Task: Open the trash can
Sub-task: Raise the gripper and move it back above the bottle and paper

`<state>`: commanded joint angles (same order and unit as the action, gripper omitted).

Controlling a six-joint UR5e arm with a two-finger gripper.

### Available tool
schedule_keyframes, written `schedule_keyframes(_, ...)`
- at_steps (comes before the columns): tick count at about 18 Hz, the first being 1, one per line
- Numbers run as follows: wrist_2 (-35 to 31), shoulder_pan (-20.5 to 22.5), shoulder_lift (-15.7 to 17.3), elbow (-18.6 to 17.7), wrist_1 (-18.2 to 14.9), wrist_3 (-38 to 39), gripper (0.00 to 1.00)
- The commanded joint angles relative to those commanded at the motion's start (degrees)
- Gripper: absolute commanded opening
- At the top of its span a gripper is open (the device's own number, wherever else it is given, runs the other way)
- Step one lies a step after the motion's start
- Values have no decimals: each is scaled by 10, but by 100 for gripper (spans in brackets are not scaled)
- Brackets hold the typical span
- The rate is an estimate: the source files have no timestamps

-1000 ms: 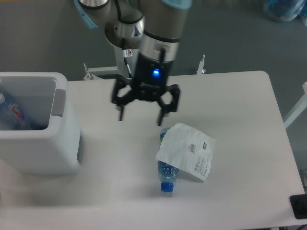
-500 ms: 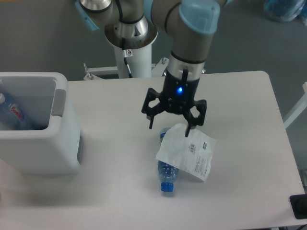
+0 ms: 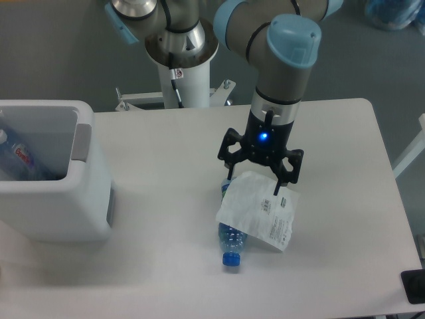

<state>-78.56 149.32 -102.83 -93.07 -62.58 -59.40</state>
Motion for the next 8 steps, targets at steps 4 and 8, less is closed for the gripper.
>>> schedule_keyframes(4, -62, 11, -13, -12, 3, -65, 100)
schedule_keyframes(8, -69, 28, -21, -11, 4, -84, 100)
